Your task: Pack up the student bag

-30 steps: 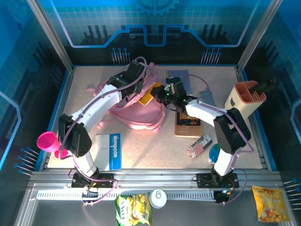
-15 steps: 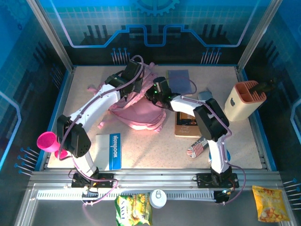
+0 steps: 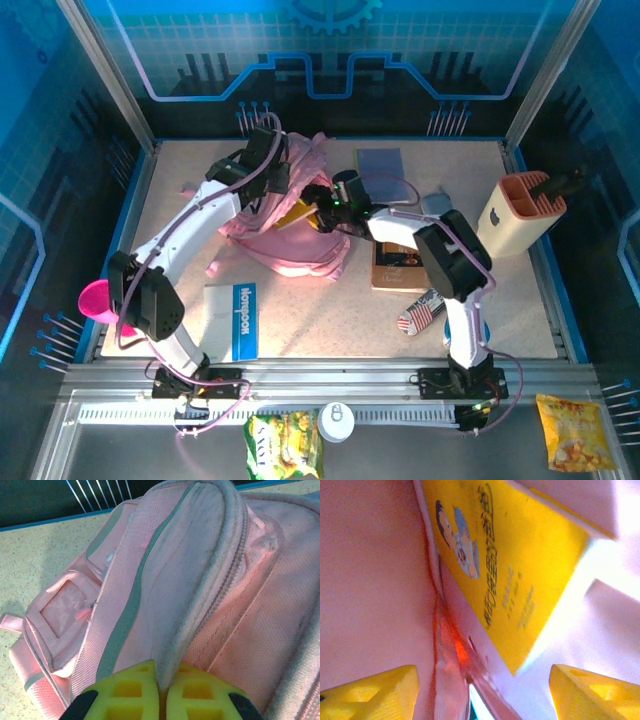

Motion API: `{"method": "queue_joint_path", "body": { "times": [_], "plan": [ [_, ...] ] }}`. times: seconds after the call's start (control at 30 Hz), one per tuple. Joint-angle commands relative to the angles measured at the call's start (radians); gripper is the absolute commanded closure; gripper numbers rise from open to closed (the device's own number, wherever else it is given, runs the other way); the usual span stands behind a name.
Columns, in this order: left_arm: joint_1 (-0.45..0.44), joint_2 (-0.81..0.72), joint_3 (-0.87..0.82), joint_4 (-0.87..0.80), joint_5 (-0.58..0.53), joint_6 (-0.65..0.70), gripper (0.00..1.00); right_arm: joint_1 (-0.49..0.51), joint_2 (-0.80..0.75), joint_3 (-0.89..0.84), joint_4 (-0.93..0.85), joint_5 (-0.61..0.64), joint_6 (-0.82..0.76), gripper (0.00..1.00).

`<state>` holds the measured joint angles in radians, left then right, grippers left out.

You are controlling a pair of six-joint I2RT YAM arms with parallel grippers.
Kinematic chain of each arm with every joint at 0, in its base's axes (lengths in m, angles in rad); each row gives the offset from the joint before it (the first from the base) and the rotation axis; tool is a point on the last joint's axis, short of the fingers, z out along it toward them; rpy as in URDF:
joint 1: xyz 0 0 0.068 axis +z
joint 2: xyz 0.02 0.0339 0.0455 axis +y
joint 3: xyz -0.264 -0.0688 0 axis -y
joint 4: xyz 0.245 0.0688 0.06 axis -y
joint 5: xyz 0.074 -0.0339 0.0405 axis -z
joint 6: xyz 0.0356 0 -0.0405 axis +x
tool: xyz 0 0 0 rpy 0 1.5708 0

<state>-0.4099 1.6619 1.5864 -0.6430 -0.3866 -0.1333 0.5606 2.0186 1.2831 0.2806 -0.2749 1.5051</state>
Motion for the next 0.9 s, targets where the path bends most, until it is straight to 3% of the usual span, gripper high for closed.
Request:
{"method": "queue_joint_path", "body": {
  "times": [0.0,0.1,0.2,0.27,0.4,0.5,0.67,0.73,0.87],
  "plan": [
    [0.039,-0.071,-0.042,0.095,-0.001,-0.083,1.0,-0.028,-0.172,-0.106,0.0,-0.049,-0.083,0.28],
    [0.062,-0.089,-0.117,0.118,0.0,-0.105,1.0,-0.033,-0.313,-0.205,-0.14,0.033,-0.225,0.21],
    [0.076,-0.111,-0.187,0.13,-0.014,-0.111,1.0,-0.037,-0.433,-0.246,-0.341,0.204,-0.396,0.11],
    [0.083,-0.131,-0.234,0.14,-0.011,-0.12,0.88,-0.047,-0.491,-0.27,-0.436,0.305,-0.466,0.04],
    [0.085,-0.176,-0.308,0.162,0.092,-0.163,0.43,-0.092,-0.538,-0.287,-0.557,0.396,-0.582,0.0],
    [0.083,-0.191,-0.317,0.157,0.218,-0.218,0.3,-0.103,-0.511,-0.231,-0.684,0.489,-0.685,0.0],
    [0.076,-0.179,-0.313,0.172,0.406,-0.34,0.23,-0.144,-0.441,-0.166,-0.812,0.542,-0.777,0.0],
    [0.066,-0.168,-0.317,0.187,0.449,-0.38,0.14,-0.165,-0.432,-0.174,-0.805,0.513,-0.788,0.0],
    [0.02,-0.139,-0.308,0.199,0.487,-0.42,0.11,-0.225,-0.394,-0.179,-0.804,0.397,-0.789,0.01]
  ]
}}
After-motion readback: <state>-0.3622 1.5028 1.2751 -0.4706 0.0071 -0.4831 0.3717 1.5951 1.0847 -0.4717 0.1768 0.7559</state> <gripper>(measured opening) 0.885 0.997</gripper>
